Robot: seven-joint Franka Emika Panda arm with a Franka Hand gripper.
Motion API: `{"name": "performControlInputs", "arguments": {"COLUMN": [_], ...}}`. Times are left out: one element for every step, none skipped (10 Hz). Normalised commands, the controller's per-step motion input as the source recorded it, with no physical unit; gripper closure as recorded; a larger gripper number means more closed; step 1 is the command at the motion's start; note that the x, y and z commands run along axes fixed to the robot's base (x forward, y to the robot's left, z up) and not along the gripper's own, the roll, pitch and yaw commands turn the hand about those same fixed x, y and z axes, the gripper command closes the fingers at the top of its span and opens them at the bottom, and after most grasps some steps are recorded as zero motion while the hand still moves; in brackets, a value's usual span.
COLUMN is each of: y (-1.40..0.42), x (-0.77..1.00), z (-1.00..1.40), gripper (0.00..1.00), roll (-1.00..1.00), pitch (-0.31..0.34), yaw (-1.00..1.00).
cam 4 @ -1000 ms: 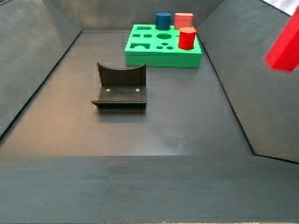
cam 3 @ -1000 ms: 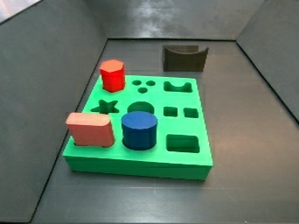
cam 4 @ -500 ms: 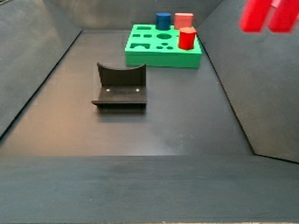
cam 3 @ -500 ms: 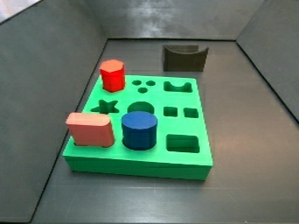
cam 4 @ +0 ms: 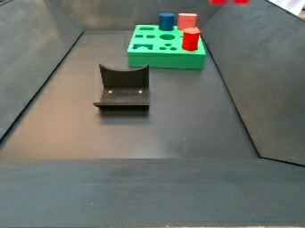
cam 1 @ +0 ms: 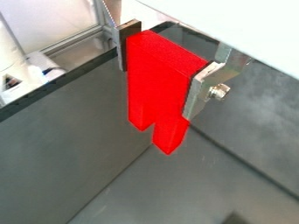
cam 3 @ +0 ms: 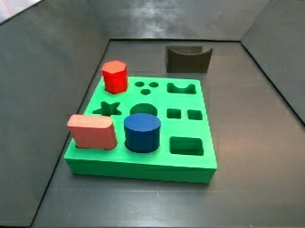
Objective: Pick up the double-square object. Move up. Move to above the board. Insert the double-square object.
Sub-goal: Move to above the board, then insert the double-square object.
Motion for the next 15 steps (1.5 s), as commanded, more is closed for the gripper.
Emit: {"name": "performControlInputs", "arguments": {"y": [-1.0, -1.0, -1.0, -1.0, -1.0, -1.0, -1.0, -1.0, -1.0, -1.0, -0.68, -0.5, -0.25, -0.07, -0.22], "x": [0.35, 0.35, 0.36, 0.36, 0.37, 0.38, 0.39, 0.4, 0.42, 0.45, 0.34, 0.27, 0.15, 0.03, 0.2], "z": [0.12, 0.12, 0.12, 0.12, 0.13, 0.13, 0.13, 0.14, 0.15, 0.15, 0.1, 0.08, 0.05, -0.19, -0.35], "gripper": [1.0, 1.0, 1.0, 1.0, 1.0, 1.0, 1.0, 1.0, 1.0, 1.0, 1.0, 1.0, 1.0, 1.0, 1.0], "roll": [-0.01, -0.01, -0.01, -0.01, 0.0, -0.03, 0.01, -0.01, 0.01, 0.01, 0.02, 0.02, 0.04, 0.0, 0.0], "pitch": [0.125, 0.127, 0.124, 0.118, 0.119, 0.118, 0.119, 0.118, 0.133, 0.136, 0.141, 0.138, 0.105, -0.02, -0.069], "yaw": [0.01, 0.01, 0.01, 0.01, 0.01, 0.01, 0.01, 0.01, 0.01, 0.01, 0.01, 0.01, 0.01, 0.0, -0.05]}}
